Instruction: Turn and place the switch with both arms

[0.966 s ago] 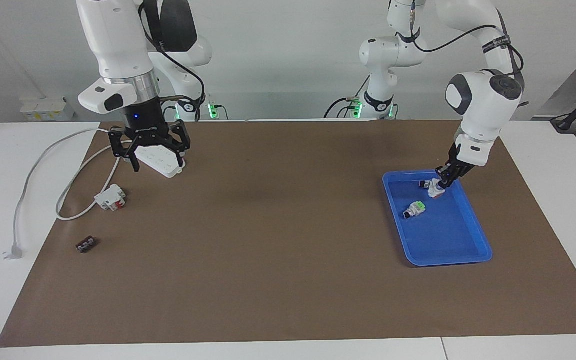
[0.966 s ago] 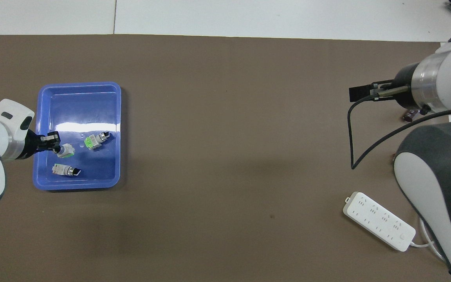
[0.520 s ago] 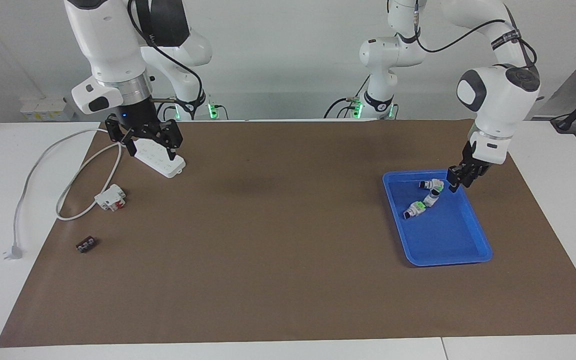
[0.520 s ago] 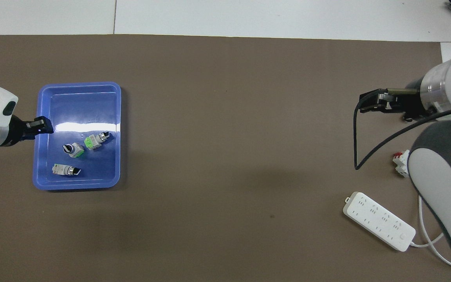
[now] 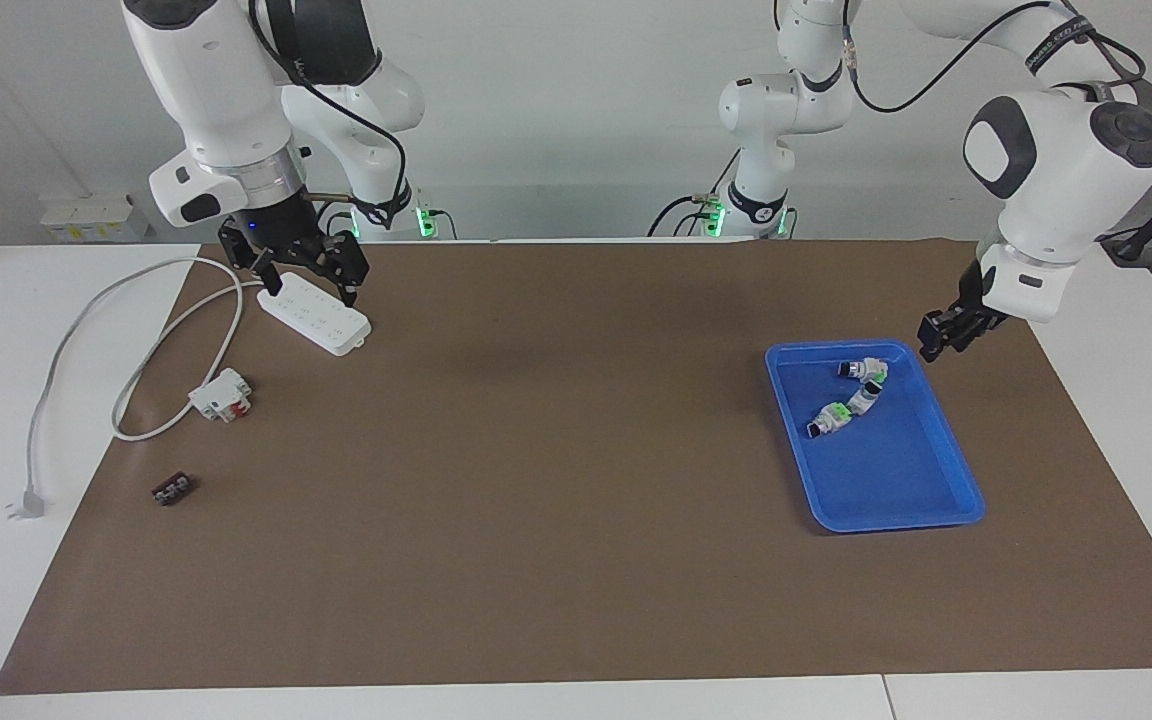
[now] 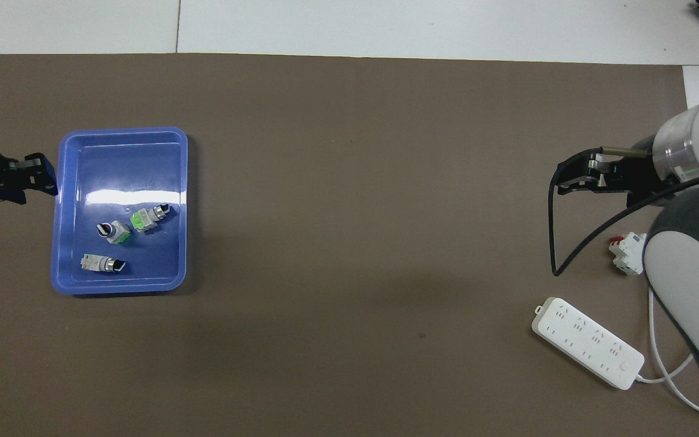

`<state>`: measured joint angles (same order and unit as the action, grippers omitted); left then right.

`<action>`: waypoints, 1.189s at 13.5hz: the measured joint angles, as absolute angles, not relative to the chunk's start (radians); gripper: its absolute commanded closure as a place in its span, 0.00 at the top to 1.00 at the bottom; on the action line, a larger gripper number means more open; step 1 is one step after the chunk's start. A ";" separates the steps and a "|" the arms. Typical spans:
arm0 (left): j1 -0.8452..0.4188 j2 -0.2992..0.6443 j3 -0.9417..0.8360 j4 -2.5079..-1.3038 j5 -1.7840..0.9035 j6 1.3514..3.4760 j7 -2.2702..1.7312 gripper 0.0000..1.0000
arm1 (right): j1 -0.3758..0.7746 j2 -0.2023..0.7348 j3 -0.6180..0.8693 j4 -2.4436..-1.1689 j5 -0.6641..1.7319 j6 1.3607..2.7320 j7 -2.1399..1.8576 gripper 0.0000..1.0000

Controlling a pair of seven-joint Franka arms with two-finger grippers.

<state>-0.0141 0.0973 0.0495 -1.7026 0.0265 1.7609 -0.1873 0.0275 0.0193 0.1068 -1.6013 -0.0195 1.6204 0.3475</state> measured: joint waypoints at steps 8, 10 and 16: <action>-0.018 0.093 -0.011 -1.481 -0.022 1.476 -0.111 0.99 | 0.037 0.009 0.100 -1.604 -0.019 1.594 0.308 1.00; -0.018 0.087 -0.011 -1.462 -0.023 1.475 -0.095 0.99 | 0.069 0.009 0.063 -1.604 -0.009 1.594 0.303 1.00; -0.006 0.076 0.002 -1.460 -0.025 1.516 -0.069 0.99 | 0.077 0.009 0.038 -1.600 0.014 1.598 0.268 1.00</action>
